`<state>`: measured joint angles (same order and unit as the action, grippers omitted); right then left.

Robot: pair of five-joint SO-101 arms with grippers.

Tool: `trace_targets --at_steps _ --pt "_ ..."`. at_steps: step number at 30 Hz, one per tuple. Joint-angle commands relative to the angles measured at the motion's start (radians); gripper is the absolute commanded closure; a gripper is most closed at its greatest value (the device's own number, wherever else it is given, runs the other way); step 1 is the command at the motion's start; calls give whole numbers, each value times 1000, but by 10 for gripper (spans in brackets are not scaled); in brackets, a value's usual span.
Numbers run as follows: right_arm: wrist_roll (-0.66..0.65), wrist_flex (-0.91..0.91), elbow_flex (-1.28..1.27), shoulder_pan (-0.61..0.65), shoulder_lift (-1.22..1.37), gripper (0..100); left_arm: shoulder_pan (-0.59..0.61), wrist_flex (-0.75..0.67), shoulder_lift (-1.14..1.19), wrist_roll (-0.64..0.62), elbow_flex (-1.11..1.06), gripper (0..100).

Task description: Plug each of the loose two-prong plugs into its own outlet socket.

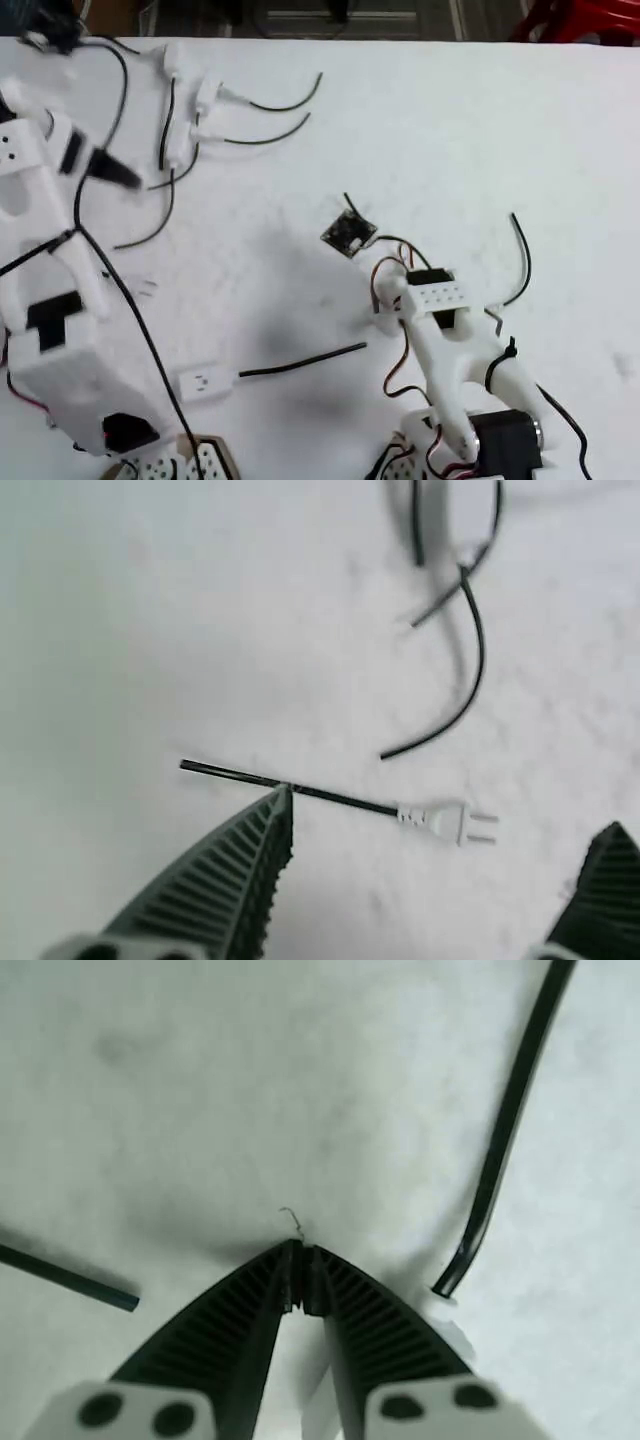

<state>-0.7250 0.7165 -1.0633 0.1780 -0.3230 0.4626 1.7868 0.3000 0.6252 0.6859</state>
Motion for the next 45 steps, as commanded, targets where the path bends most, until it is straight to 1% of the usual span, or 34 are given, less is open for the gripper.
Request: trace_targets --at_steps 1,3,9,12,15,20,23,28,35,43,45 --pt "-2 -22 0 -12 -7 980 -65 -2 -243 218 -367 574" --pt "-2 -22 0 -12 -7 980 -91 -3 -302 273 -491 574" --pt "-2 -22 0 -12 -7 980 -185 -3 -437 381 -807 574" --pt "-2 -22 0 -12 -7 980 -252 -12 -495 443 -965 574" --pt "-2 -22 0 -12 -7 980 -328 -97 -539 482 -1134 574" --pt "-2 -22 0 -13 -7 980 -460 -305 -561 474 -1378 574" --pt "-2 -22 0 -13 -7 980 -522 -358 -559 474 -1453 574" --pt "-2 -22 0 -13 -7 980 -588 -377 -559 480 -1519 574" --pt "-2 -21 0 -13 -7 980 -581 -615 -558 480 -1646 574" --pt "-2 -21 0 -13 -7 980 -573 -658 -556 482 -1662 574" --pt "-2 -21 0 -13 -7 980 -573 -671 -556 482 -1665 592"
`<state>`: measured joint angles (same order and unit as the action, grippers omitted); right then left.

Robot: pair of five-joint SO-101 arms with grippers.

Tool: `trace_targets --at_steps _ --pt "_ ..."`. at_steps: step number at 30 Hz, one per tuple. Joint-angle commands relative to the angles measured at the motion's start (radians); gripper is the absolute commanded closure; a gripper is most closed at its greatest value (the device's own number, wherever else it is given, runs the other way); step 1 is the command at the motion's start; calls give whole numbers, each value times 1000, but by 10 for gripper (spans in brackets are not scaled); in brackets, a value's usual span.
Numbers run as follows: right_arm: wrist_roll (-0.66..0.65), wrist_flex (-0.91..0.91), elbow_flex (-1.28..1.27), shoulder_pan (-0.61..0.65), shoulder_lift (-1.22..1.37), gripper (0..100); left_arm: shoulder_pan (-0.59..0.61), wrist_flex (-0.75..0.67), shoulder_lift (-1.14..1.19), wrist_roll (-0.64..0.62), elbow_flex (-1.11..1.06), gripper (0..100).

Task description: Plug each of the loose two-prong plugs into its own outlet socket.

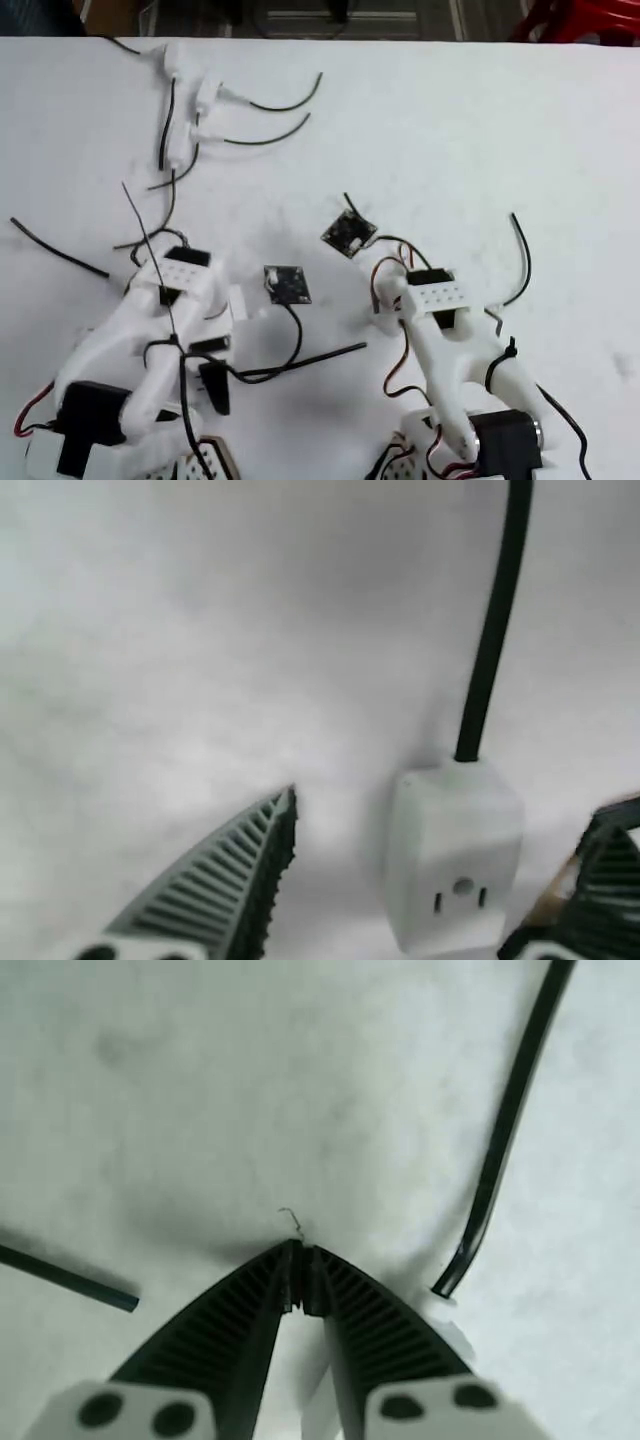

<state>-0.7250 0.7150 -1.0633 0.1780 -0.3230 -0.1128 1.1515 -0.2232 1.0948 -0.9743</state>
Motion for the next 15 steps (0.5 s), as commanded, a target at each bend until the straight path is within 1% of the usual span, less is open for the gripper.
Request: trace_targets --at_steps 1,8,10,11,15 --pt "-2 -18 0 -13 -7 980 2 -35 -33 12 -5 618" --pt "-2 -18 0 -13 -7 980 2 -41 -33 12 -11 909" --pt "-2 -18 0 -13 -7 980 2 -41 -33 12 -11 972" --pt "-2 -18 0 -13 -7 980 2 -46 -33 12 -11 981" --pt "-2 -18 0 -15 -7 980 2 -58 -44 12 8 962"
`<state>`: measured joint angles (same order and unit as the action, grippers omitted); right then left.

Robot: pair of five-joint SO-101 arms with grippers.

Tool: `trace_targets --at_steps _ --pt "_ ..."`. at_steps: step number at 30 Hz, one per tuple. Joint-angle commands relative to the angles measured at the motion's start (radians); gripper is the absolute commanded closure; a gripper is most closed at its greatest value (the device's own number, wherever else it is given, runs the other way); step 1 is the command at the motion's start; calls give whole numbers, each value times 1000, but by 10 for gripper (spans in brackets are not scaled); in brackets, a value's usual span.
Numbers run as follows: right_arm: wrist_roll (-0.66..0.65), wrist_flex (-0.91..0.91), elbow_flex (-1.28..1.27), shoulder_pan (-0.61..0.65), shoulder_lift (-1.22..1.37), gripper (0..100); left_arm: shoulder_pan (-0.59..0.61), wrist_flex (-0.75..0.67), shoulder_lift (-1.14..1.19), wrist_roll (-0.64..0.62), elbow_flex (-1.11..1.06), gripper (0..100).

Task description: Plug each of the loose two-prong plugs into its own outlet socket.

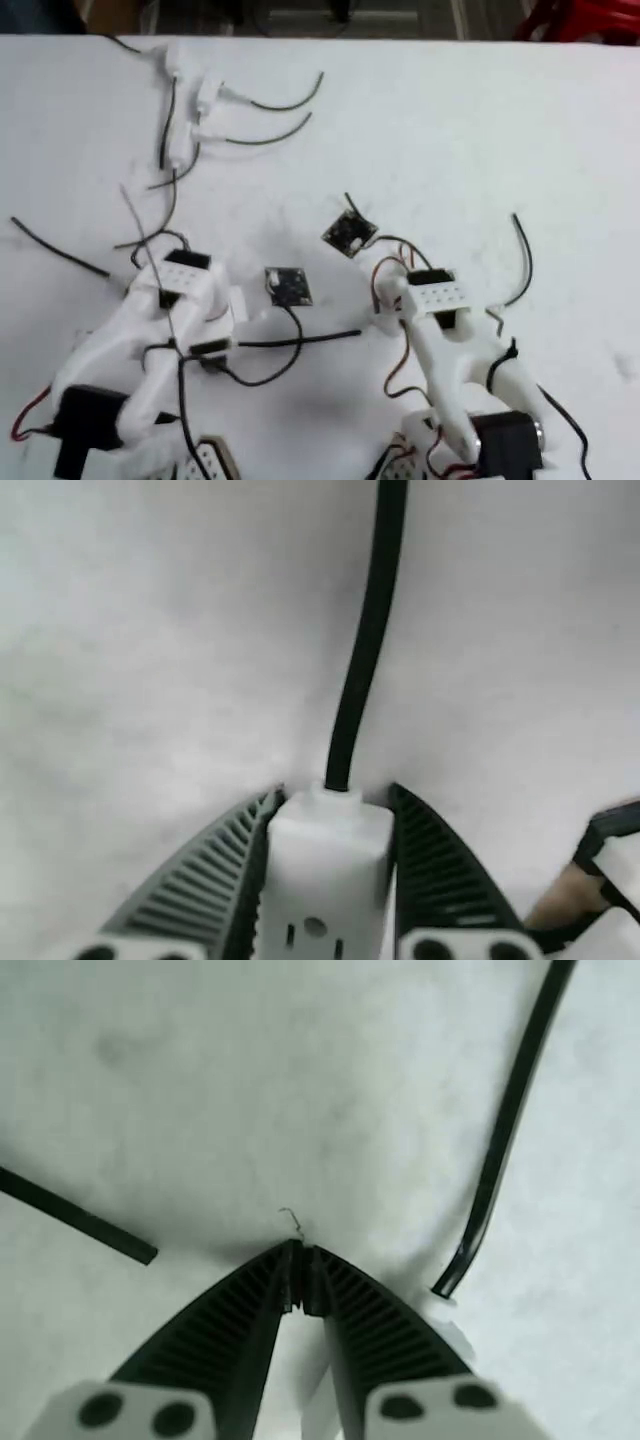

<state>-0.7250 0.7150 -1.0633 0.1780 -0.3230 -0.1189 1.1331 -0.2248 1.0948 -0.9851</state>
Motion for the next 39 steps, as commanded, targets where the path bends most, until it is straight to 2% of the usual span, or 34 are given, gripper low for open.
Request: trace_targets --at_steps 1,13,16,21,25,29,34,39 --pt "-2 -18 0 -15 -7 980 8 -52 -42 12 38 962" --pt "0 -21 0 -16 -10 980 10 -86 -35 3 522 962" --pt "31 -36 0 -33 -12 980 41 -207 -33 8 535 962" --pt "126 -71 3 -81 -15 980 134 -577 19 11 427 959" --pt "130 -77 3 -85 -16 980 154 -732 171 12 325 956" --pt "130 -77 3 -84 -15 980 177 -773 315 12 348 856" --pt "130 -77 5 -82 -12 980 196 -730 377 9 388 688" --pt "130 -77 5 -77 -10 980 245 -732 329 11 436 677"
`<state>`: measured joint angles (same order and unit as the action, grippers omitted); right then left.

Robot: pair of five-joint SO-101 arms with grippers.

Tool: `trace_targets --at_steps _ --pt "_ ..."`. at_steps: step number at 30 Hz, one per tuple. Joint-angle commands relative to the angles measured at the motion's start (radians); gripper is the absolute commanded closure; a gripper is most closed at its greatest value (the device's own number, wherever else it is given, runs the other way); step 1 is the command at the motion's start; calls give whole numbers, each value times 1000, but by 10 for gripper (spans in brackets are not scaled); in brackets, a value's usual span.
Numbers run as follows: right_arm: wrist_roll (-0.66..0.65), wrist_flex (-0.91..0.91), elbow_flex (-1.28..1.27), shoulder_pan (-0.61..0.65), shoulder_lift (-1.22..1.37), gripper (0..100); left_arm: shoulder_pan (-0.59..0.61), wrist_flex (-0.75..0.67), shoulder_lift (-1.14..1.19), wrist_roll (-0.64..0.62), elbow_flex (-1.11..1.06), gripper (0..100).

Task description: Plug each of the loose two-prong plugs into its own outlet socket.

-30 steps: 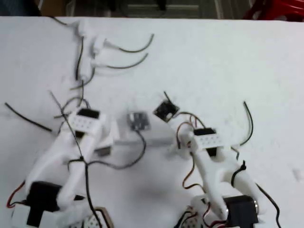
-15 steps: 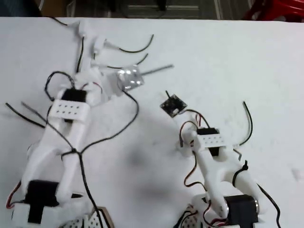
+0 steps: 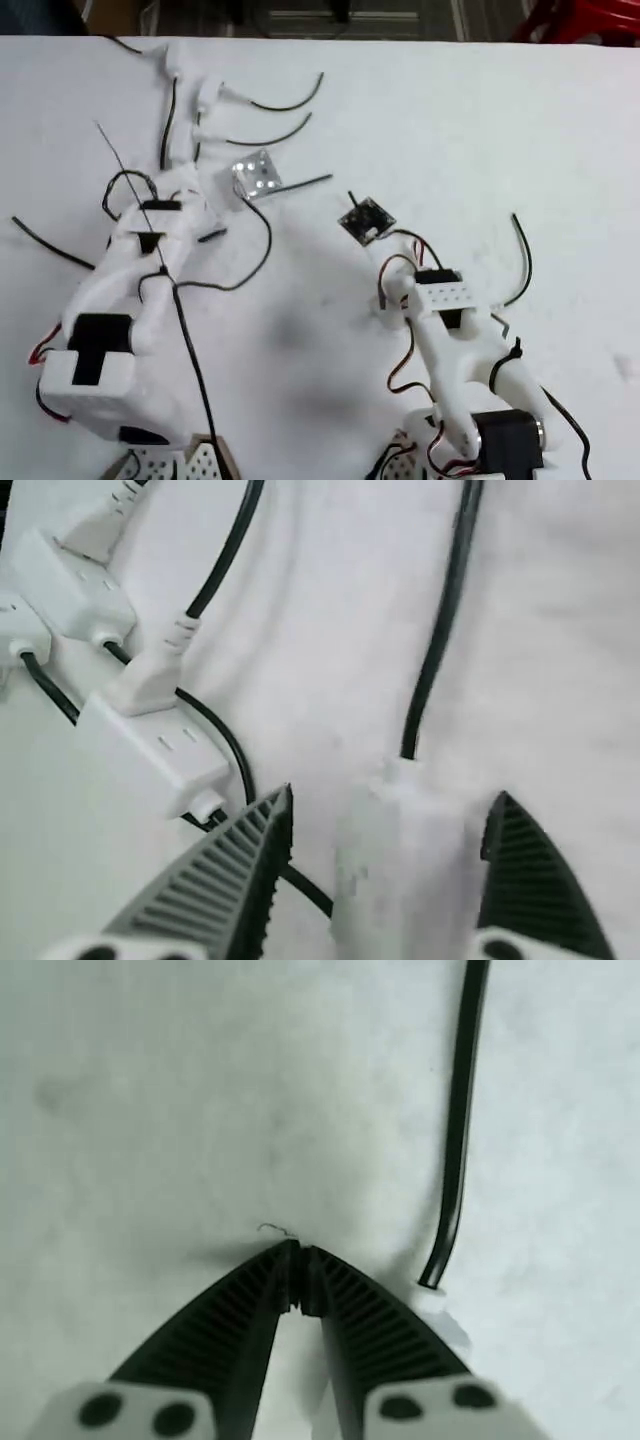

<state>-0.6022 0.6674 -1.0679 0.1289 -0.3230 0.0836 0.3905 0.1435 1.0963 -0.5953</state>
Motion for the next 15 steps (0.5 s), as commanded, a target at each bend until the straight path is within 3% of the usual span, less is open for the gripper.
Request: trace_targets --at_steps 1,15 --pt "8 -30 9 -28 -10 980 56 11 -45 9 64 677" --pt "8 -30 9 -28 -8 980 193 17 -58 9 285 676"
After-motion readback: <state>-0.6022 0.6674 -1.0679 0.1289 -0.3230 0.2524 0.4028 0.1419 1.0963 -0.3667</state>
